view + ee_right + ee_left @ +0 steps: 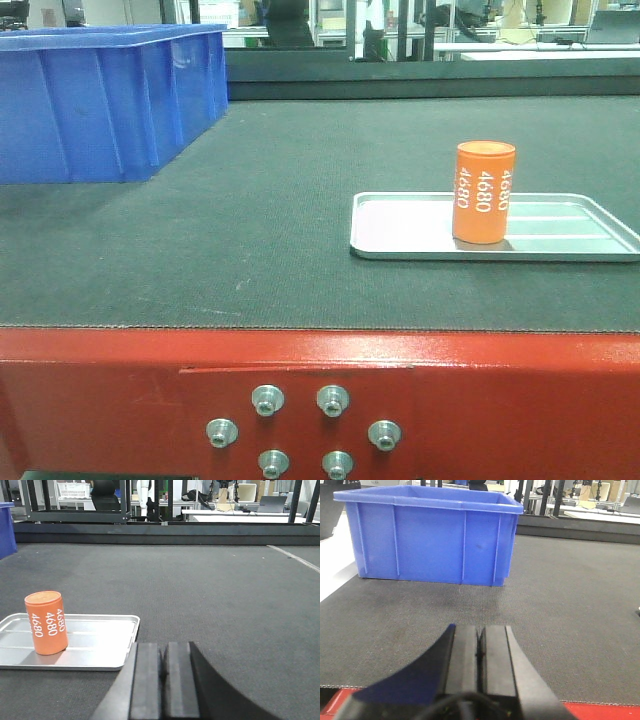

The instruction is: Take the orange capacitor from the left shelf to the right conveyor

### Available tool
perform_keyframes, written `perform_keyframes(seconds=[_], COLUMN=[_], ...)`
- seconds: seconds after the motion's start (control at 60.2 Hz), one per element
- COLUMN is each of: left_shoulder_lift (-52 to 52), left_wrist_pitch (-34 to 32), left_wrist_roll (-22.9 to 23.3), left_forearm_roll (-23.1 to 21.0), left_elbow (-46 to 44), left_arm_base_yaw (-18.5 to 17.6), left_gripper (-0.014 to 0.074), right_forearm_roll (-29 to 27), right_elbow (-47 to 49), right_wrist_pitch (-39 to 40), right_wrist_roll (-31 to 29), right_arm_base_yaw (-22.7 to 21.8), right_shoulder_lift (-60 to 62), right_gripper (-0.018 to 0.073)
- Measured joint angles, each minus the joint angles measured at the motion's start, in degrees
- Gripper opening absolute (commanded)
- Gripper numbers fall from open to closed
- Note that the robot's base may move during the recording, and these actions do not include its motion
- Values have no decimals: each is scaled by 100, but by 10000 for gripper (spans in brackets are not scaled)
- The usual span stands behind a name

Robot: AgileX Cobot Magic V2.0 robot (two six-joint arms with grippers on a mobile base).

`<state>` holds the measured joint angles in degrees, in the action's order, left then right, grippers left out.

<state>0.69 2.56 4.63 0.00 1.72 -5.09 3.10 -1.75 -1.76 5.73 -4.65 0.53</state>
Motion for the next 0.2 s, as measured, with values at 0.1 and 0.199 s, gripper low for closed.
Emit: perform_keyframes(seconds=[0.1,0.199], left_shoulder_lift=[0,0], left_wrist_pitch=[0,0], left_wrist_roll=[0,0], left_forearm_roll=[0,0], left_elbow=[0,0], left_arm_base_yaw=[0,0], left_gripper=[-105,-105], right_forearm_roll=[0,0], right_elbow=[0,0], right_wrist_pitch=[0,0], right_wrist_roll=[0,0], right_arm_base_yaw=[0,0], right_shoulder_lift=[0,0], right_gripper=[58,58])
